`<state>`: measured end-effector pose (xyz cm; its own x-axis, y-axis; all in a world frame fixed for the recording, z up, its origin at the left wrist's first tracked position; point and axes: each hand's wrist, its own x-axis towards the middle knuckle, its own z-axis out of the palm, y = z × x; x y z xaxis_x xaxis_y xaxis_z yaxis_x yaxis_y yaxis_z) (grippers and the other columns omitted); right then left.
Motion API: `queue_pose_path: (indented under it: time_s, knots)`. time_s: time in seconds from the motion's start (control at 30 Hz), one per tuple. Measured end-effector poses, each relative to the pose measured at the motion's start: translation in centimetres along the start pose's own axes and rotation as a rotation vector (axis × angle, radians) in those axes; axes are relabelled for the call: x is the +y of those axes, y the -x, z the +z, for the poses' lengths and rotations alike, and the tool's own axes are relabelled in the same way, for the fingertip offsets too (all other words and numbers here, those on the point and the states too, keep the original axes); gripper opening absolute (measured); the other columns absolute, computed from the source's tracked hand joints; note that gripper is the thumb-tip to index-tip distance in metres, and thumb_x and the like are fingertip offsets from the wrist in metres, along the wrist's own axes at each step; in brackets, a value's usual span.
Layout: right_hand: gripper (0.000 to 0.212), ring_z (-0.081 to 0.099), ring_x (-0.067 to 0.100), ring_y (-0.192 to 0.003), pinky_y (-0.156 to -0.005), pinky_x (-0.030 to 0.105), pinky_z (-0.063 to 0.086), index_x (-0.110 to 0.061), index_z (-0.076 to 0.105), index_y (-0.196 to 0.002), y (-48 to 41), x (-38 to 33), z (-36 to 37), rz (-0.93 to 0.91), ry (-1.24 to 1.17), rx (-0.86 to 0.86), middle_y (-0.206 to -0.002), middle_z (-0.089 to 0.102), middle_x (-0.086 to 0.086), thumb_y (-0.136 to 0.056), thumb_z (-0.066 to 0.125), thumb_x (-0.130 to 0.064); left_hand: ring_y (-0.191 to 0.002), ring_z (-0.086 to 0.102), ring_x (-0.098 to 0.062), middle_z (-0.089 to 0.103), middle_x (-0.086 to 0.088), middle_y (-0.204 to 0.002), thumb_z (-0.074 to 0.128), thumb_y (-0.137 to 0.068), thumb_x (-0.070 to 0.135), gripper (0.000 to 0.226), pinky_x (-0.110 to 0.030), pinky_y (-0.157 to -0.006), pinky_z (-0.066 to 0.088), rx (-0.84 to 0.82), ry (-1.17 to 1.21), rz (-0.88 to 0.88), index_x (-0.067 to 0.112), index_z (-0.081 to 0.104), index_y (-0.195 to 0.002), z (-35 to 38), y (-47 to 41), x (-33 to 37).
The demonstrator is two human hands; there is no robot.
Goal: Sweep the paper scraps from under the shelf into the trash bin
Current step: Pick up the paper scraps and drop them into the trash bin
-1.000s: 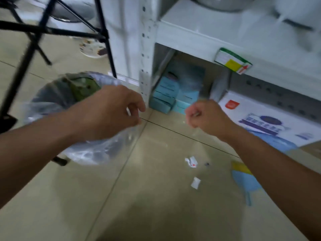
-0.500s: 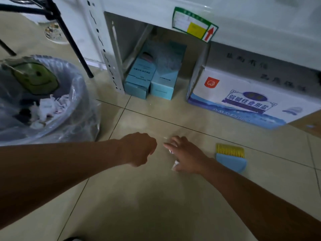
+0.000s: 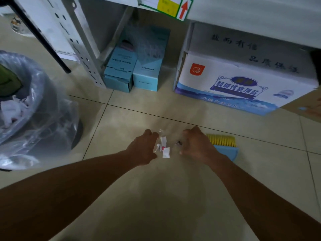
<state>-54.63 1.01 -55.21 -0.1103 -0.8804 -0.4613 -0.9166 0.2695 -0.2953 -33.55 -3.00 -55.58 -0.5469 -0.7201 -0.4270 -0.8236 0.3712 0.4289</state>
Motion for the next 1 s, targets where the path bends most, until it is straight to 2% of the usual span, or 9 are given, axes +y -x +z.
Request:
queue_pose_path:
  time_s: [0.1,0.2,0.3,0.4,0.47,0.53,0.63,0.8,1.0]
  knots:
    - [0.05,0.061,0.032,-0.098,-0.082,0.035,0.05,-0.015,0.058,-0.117,0.3,-1.0,1.2,-0.026,-0.074,0.011,-0.115,0.051,0.013,-0.072,0.076,-0.026,-0.088,0.064,-0.028,0.045,-0.007,-0.122,0.083,-0.068,0.028,0.079,-0.032,-0.072,0.05,0.04,0.077,0.024,0.016,0.043,-0.135,1.1,-0.8,1.1]
    - [0.02,0.063,0.03,-0.09,-0.07,0.03,0.041,-0.014,0.066,-0.099,0.0,-2.4,2.2,-0.068,-0.075,0.074,-0.101,0.06,0.011,-0.08,0.066,-0.019,-0.087,0.064,-0.029,0.048,-0.005,-0.116,0.082,-0.07,0.027,0.063,-0.034,-0.072,0.051,0.118,0.115,-0.007,0.018,0.051,-0.124,1.6,-1.4,1.7]
    - [0.011,0.064,0.027,-0.086,-0.066,0.027,0.035,-0.013,0.07,-0.088,0.1,-3.2,2.9,-0.083,-0.089,0.114,-0.091,0.068,0.009,-0.081,0.062,-0.016,-0.085,0.064,-0.029,0.053,-0.005,-0.108,0.075,-0.075,0.026,0.04,-0.041,-0.073,0.054,0.186,0.159,-0.036,0.019,0.059,-0.111,1.7,-1.7,1.8]
    - [0.01,0.068,0.027,-0.083,-0.064,0.027,0.04,-0.017,0.072,-0.084,0.2,-3.9,3.5,-0.066,-0.15,0.155,-0.085,0.073,0.006,-0.081,0.063,-0.021,-0.083,0.063,-0.027,0.057,-0.004,-0.103,0.068,-0.08,0.024,0.024,-0.041,-0.073,0.054,0.207,0.194,-0.05,0.021,0.064,-0.104,1.8,-1.9,1.9]
    - [0.013,0.069,0.026,-0.084,-0.07,0.03,0.051,-0.019,0.074,-0.088,0.3,-4.5,3.8,-0.035,-0.204,0.157,-0.086,0.075,0.004,-0.081,0.064,-0.021,-0.081,0.063,-0.026,0.058,-0.003,-0.099,0.067,-0.08,0.018,0.02,-0.04,-0.071,0.054,0.21,0.167,-0.049,0.021,0.065,-0.1,2.0,-2.0,2.0]
    - [0.012,0.069,0.026,-0.086,-0.076,0.034,0.055,-0.018,0.073,-0.09,0.2,-4.9,4.1,0.007,-0.235,0.164,-0.089,0.076,0.004,-0.081,0.065,-0.019,-0.08,0.062,-0.024,0.06,-0.003,-0.095,0.064,-0.081,0.014,0.017,-0.036,-0.067,0.051,0.22,0.161,-0.052,0.02,0.065,-0.097,2.2,-2.2,1.9]
    - [0.01,0.069,0.027,-0.087,-0.075,0.034,0.055,-0.016,0.073,-0.088,-0.1,-5.1,4.5,0.034,-0.237,0.184,-0.088,0.076,0.005,-0.082,0.065,-0.018,-0.081,0.062,-0.025,0.063,-0.006,-0.092,0.059,-0.085,0.011,0.012,-0.031,-0.064,0.044,0.227,0.149,-0.051,0.015,0.065,-0.094,2.4,-2.5,1.8]
    - [0.008,0.07,0.028,-0.084,-0.068,0.028,0.049,-0.017,0.075,-0.082,-0.5,-4.8,4.3,0.037,-0.267,0.155,-0.084,0.076,0.006,-0.077,0.07,-0.02,-0.084,0.064,-0.027,0.067,-0.007,-0.092,0.062,-0.083,0.011,0.01,-0.031,-0.063,0.043,0.191,0.158,-0.063,0.016,0.067,-0.092,2.3,-2.5,1.3]
    - [0.022,0.07,0.015,-0.075,-0.068,0.021,0.049,-0.023,0.075,-0.075,-0.7,-5.0,0.2,-0.002,-0.357,0.138,-0.076,0.074,-0.003,-0.07,0.079,-0.044,-0.084,0.067,-0.021,0.072,-0.002,-0.092,0.072,-0.076,0.024,0.011,-0.027,-0.069,0.047,0.21,0.221,-0.014,0.021,0.074,-0.086,-2.0,-2.0,1.4]
